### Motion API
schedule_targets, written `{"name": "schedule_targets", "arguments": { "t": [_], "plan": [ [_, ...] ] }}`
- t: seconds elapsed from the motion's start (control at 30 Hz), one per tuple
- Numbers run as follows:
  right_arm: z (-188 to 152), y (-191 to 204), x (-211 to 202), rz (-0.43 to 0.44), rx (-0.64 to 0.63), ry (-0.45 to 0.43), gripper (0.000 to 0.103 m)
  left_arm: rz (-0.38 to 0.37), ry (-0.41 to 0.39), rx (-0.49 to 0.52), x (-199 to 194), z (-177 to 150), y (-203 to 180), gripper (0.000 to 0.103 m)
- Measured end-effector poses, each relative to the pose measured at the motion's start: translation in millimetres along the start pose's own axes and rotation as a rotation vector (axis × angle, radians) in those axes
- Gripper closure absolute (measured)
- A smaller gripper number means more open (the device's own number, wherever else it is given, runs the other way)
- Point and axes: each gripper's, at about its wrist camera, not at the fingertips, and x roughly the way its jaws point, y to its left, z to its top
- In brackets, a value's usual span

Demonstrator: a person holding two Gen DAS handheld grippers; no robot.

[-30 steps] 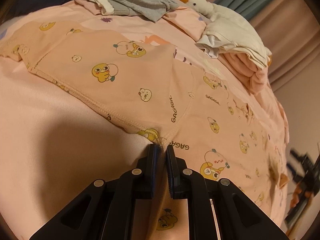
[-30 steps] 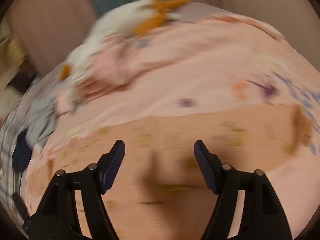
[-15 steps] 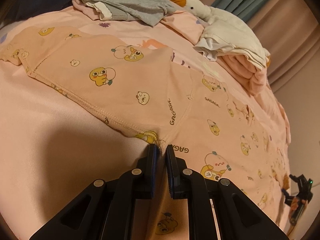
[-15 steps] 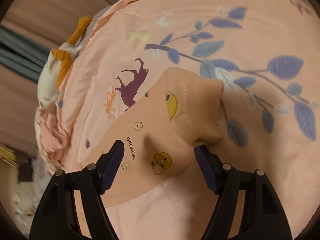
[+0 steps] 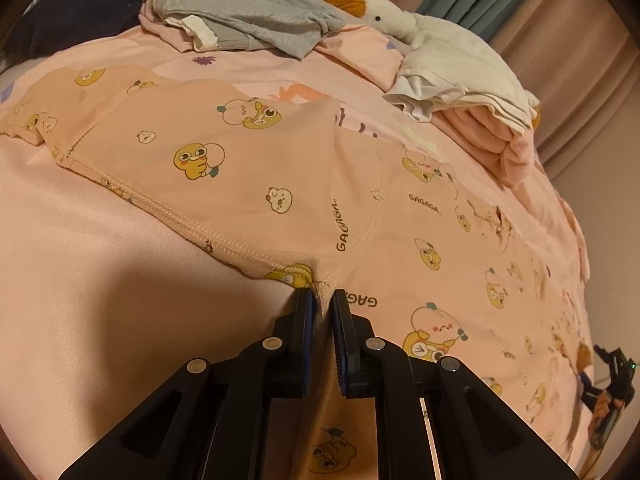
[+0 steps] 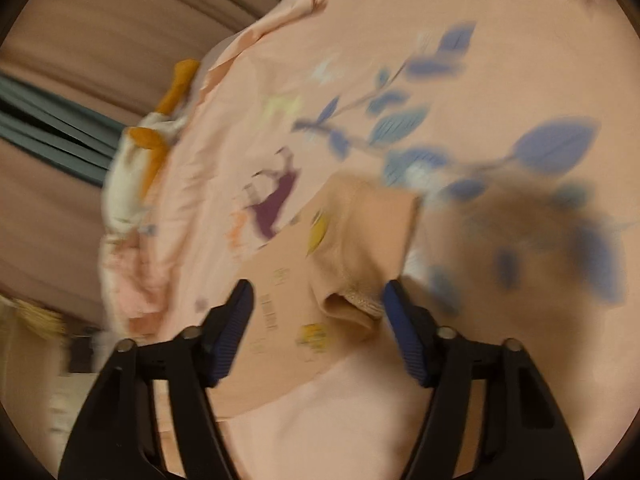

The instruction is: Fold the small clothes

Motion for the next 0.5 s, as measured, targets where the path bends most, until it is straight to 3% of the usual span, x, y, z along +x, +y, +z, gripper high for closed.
{"name": "schedule_targets", "arguments": {
  "t": [0.1,0.23,0.3,0.37,0.5],
  "plan": [
    [-0.7,-8.4,9.0,0.026,0.050,-0.036,0.062,-0.012,0.001,-0.004,0.2,0.3,2.0,0.090],
    [8.8,-17.2,7.7,0.017,0.072,-0.089,0.072,-0.035,-0.003,-0.017,1.5,1.0,4.4,0.090],
    [12.3,-15.2,7.4,-0.038,0.051,-0.110,0.089,-0.038,-0.007,-0.023,1.6,1.0,4.7,0.090],
    [13.0,-6.2,7.9,-0.087,-0.002,-0.127,0.092,-0.033,-0.008,-0.018,1.1,0.2,3.2,0.090],
    [5.6,32.5,-0.6,-0.032,-0.119,-0.142,0.094,-0.021,-0.011,-0.007,1.1,-0.3,1.0,0.090]
  ]
}}
